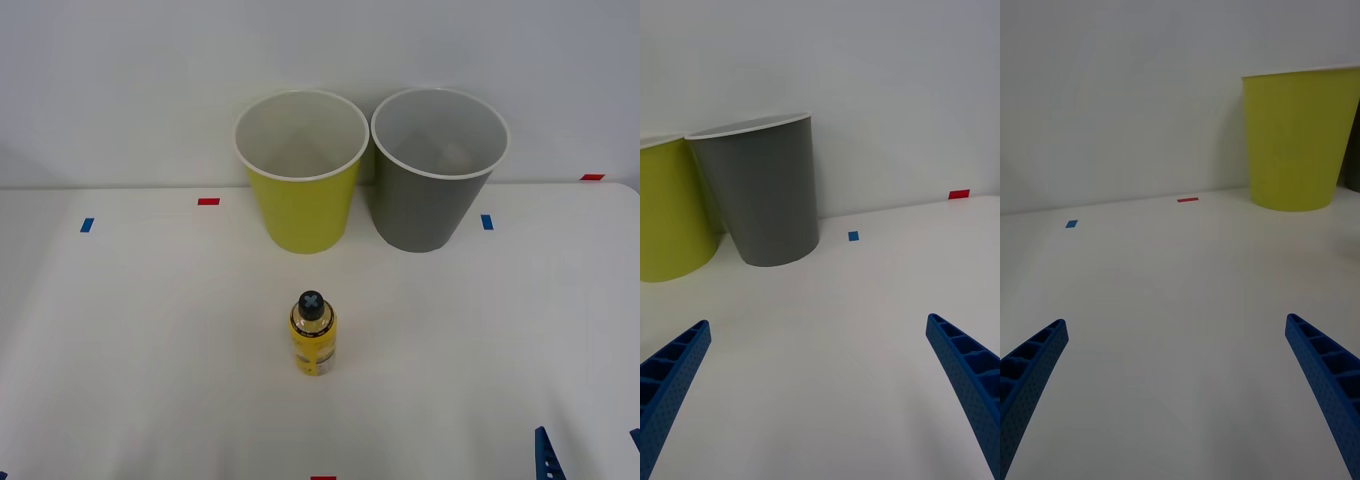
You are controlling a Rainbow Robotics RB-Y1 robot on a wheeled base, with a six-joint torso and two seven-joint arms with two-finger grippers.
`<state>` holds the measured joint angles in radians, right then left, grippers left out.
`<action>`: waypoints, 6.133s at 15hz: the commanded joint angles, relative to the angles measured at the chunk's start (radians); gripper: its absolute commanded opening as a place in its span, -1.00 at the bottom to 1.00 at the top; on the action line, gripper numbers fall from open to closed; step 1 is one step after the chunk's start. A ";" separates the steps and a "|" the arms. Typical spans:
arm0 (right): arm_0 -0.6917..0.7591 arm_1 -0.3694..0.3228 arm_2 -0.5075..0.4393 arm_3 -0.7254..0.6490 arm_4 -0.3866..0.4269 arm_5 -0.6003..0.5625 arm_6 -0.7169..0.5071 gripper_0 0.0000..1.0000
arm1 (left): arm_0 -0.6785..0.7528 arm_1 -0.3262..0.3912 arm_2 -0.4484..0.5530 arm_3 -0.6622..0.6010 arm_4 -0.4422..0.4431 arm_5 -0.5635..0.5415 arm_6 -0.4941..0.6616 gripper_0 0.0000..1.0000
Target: Put cans in the gray bin and PET bottles in the light green bin.
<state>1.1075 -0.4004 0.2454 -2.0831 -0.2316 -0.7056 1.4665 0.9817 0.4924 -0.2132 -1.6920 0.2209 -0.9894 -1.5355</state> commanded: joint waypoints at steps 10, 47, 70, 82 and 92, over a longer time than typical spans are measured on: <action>0.000 0.000 0.000 0.000 0.000 0.000 0.000 1.00 | 0.000 0.000 0.000 0.000 0.000 0.000 0.000 1.00; 0.000 0.000 0.000 0.000 0.000 0.000 0.000 1.00 | 0.000 0.000 0.000 0.000 0.000 0.000 0.000 1.00; 0.000 0.000 0.000 0.000 0.000 0.000 0.000 1.00 | -0.813 0.482 -0.620 0.146 0.137 0.051 -0.003 1.00; 0.000 0.000 0.000 0.000 0.000 0.000 0.000 1.00 | -1.072 0.407 -0.761 0.150 0.224 0.207 0.006 1.00; 0.000 0.000 0.000 0.000 0.000 0.000 0.000 1.00 | -1.230 0.327 -0.884 0.150 0.316 0.264 -0.009 1.00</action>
<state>1.1075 -0.4003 0.2454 -2.0831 -0.2315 -0.7057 1.4665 -0.2388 0.8282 -1.0964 -1.5415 0.5366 -0.7347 -1.5426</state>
